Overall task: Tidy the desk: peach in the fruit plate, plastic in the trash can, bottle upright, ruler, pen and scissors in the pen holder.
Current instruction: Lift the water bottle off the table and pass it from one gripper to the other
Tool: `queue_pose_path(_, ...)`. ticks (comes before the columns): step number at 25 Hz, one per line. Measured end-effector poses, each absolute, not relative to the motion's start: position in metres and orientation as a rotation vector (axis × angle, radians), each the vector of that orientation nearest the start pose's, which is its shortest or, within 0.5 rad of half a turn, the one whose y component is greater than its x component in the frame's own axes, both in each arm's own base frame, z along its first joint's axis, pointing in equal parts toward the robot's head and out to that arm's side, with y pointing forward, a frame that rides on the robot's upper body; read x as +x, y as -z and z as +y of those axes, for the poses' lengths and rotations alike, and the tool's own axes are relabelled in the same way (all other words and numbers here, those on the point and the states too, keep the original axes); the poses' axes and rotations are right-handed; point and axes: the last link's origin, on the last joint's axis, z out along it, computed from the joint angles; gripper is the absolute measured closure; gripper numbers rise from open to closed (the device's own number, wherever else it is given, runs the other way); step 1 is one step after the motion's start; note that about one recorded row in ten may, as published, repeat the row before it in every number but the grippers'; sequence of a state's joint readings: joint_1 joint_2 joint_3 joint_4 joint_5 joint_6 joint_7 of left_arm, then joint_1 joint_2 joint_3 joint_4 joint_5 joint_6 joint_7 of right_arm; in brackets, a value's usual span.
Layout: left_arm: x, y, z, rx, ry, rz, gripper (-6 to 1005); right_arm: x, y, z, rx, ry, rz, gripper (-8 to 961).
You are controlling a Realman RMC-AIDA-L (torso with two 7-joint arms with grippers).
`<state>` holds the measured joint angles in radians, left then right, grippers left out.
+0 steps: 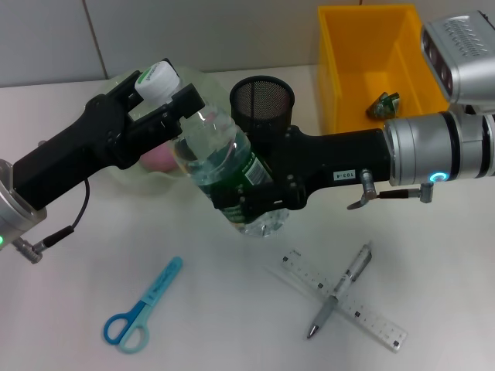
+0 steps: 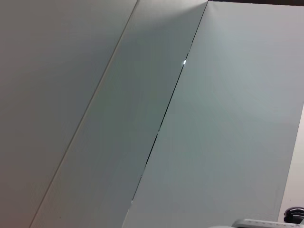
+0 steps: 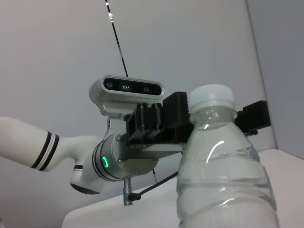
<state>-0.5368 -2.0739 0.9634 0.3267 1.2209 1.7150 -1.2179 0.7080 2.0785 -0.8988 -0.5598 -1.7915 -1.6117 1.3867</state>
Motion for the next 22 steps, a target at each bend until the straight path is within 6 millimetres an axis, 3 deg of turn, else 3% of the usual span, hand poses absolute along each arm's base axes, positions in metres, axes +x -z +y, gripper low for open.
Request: queue_pose_path(22,-0.2138,0.0055,0.3137,-2.407,1.567,-0.617,154,0.1774,0.0274,0.3475,-2.946,-0.943,0.409,184)
